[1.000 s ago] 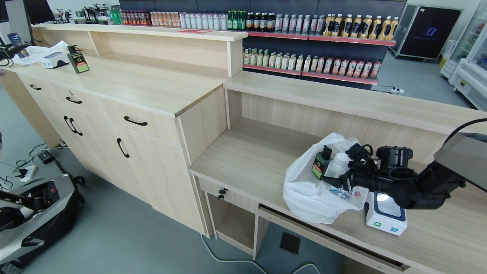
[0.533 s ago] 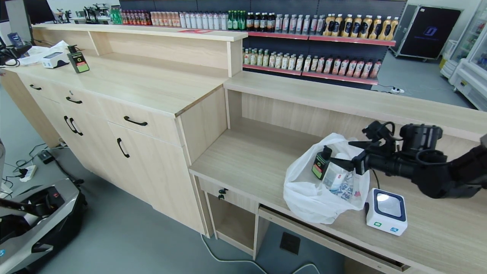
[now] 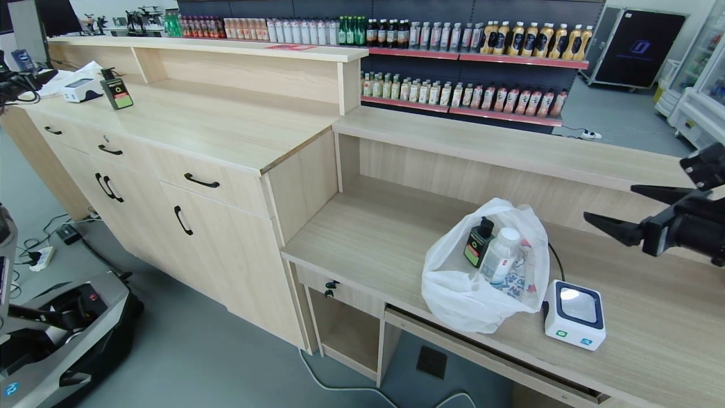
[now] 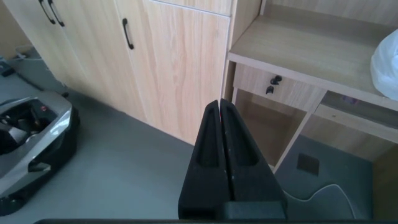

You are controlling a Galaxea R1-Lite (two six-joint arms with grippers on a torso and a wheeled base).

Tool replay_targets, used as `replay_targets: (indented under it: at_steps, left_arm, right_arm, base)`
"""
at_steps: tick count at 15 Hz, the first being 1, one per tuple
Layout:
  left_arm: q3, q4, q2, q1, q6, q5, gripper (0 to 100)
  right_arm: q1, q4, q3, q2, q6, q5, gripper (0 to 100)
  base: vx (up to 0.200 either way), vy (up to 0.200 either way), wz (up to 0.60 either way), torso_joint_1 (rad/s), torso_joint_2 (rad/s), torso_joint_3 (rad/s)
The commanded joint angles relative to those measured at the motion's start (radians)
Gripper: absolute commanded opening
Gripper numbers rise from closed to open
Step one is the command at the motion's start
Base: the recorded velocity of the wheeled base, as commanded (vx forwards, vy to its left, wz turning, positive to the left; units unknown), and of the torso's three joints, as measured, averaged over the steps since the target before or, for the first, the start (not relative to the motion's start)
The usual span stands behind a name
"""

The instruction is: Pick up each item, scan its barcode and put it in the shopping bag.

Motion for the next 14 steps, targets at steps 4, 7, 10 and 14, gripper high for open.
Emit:
replay_targets:
  at_steps: [4, 7, 10, 14]
  left_arm:
    - [0.000, 0.000, 0.000, 0.000, 0.000, 0.001, 0]
    - [0.000, 0.000, 0.000, 0.000, 0.000, 0.001, 0]
    - [0.000, 0.000, 0.000, 0.000, 0.000, 0.001, 0]
    - [0.000, 0.000, 0.000, 0.000, 0.000, 0.001, 0]
  right_arm:
    - [0.006, 0.039, 0.017, -0.193, 0.043, -0.195, 100]
    - [0.042, 0.100, 0.040, -0.248, 0.124, -0.379, 100]
    - [0.036, 0.154, 0.112, -0.311, 0.238, -0.448, 100]
    - [0.044, 0.125, 0.418, -0.529, 0.350, -0.396, 100]
  base:
    - [0.000, 0.000, -0.60, 0.000, 0.00, 0.001]
    - [0.000, 0.000, -0.60, 0.004, 0.01, 0.007]
    - [0.000, 0.000, -0.40, -0.003, 0.00, 0.003]
    - [0.000, 0.000, 0.00, 0.000, 0.00, 0.000]
